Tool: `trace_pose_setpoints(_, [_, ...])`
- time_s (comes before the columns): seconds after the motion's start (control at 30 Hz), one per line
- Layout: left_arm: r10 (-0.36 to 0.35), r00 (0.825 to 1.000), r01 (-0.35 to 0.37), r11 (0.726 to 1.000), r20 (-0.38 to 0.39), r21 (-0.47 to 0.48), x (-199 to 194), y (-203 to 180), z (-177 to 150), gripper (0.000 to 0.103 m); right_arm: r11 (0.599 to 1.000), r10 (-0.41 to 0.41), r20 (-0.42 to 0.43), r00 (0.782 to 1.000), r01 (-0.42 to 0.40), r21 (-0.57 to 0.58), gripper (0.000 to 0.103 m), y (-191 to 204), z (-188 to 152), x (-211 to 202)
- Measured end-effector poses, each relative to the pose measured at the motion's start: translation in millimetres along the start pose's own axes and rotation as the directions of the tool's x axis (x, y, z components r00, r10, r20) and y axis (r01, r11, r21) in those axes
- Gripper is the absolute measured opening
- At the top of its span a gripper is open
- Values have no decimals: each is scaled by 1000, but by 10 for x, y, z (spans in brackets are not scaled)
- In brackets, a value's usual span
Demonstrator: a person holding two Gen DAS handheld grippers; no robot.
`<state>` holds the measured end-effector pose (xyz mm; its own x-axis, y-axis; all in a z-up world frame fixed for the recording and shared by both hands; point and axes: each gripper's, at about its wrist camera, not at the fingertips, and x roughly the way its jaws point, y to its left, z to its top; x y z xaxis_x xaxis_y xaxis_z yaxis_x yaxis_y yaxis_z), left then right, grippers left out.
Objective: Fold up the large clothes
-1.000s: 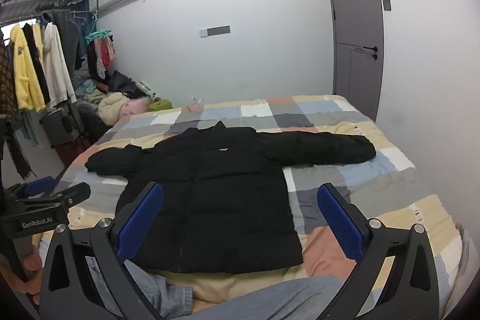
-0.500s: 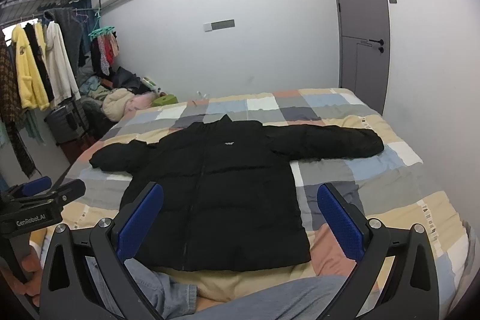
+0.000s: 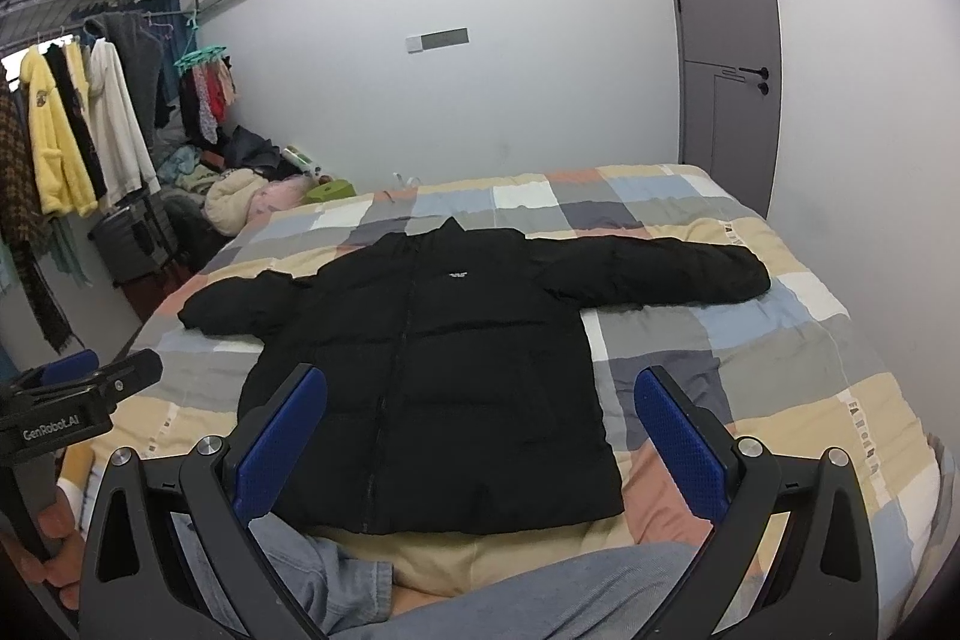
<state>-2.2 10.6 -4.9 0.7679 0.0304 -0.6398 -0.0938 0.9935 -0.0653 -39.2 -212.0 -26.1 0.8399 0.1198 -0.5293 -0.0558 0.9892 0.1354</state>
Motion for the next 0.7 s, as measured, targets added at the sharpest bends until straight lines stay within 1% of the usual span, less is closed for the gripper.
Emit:
trace_pose_setpoints(0.17, [6, 1000, -6, 1000, 3, -5, -8, 23, 19, 103, 1000, -7, 14, 1000, 8, -27, 103, 10, 8, -8])
trace_pose_setpoints(0.4, [6, 1000, -6, 1000, 2, -2, -3, 16, 7, 103, 1000, -2, 5, 1000, 2, -20, 103, -3, -21, 17])
trace_pose_setpoints(0.53, [4, 1000, -4, 1000, -14, -18, -9, 57, -5, 103, 1000, 3, -4, 1000, -3, -11, 103, 8, -23, 43])
trace_pose_setpoints(0.7, [8, 1000, -8, 1000, -9, -27, -28, 84, -15, 103, 1000, 5, -10, 1000, -5, -9, 103, -14, -38, 70])
